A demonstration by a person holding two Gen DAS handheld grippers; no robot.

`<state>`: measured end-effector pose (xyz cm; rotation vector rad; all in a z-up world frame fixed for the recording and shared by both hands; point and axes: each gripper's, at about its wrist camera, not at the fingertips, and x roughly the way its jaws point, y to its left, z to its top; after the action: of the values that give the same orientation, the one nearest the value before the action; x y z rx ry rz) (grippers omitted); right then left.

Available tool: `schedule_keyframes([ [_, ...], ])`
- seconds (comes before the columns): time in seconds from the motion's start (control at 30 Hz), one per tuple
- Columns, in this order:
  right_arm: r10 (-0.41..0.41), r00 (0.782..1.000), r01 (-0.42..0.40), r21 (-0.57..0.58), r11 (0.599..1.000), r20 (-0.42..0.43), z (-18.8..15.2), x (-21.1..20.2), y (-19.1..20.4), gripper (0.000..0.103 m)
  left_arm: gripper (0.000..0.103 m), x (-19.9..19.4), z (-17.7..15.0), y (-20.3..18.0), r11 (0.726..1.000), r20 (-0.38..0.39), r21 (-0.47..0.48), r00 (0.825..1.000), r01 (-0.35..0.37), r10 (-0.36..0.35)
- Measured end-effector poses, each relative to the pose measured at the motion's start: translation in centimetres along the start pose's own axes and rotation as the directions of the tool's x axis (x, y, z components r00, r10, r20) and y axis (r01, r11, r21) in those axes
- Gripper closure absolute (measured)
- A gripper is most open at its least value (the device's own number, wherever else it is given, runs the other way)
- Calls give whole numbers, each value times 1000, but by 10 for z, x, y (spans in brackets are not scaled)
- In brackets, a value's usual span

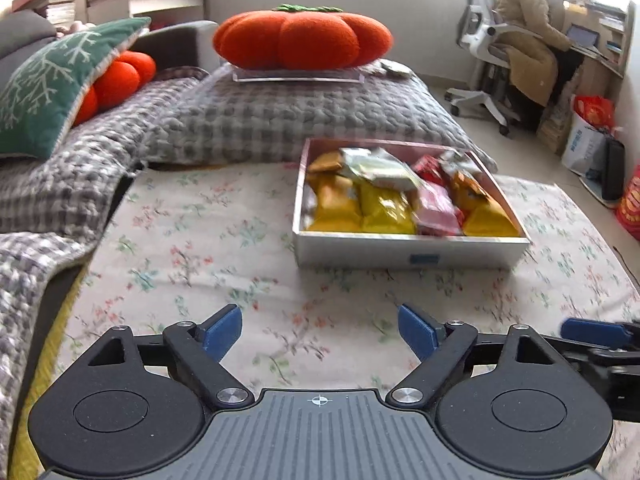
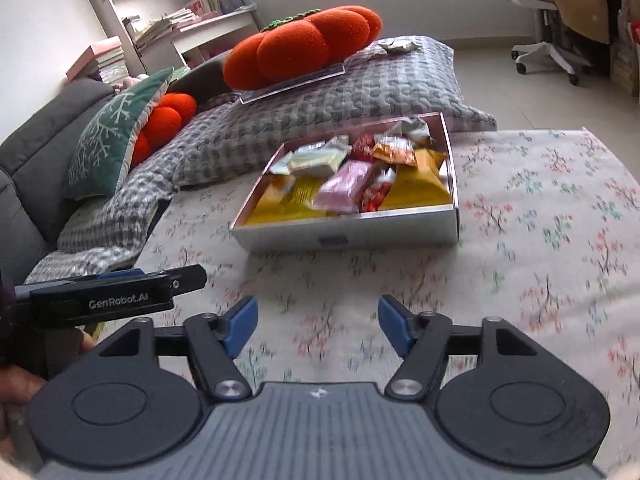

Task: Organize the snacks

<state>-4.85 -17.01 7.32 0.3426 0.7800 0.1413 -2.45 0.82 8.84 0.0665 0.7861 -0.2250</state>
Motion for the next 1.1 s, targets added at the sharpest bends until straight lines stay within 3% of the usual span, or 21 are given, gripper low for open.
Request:
schedule_keyframes([
  [0.3, -57, 998, 58, -72, 996, 13, -2, 4, 10, 14, 9, 14, -12, -7, 1000, -6, 23, 1000, -14, 14],
  [0.47, -125, 992, 123, -108, 986, -5, -8, 10, 10, 10, 8, 21, -17, -13, 998, -14, 55, 999, -40, 41],
  [0.83, -159, 987, 159, -80, 984, 8, -9, 7, 6, 1, 2, 18, -18, -12, 998, -1, 39, 998, -55, 55],
  [1.1, -207, 978, 206, -103, 973, -1, -11, 6, 9, 1, 1, 17, -20, -10, 998, -13, 26, 998, -62, 63],
])
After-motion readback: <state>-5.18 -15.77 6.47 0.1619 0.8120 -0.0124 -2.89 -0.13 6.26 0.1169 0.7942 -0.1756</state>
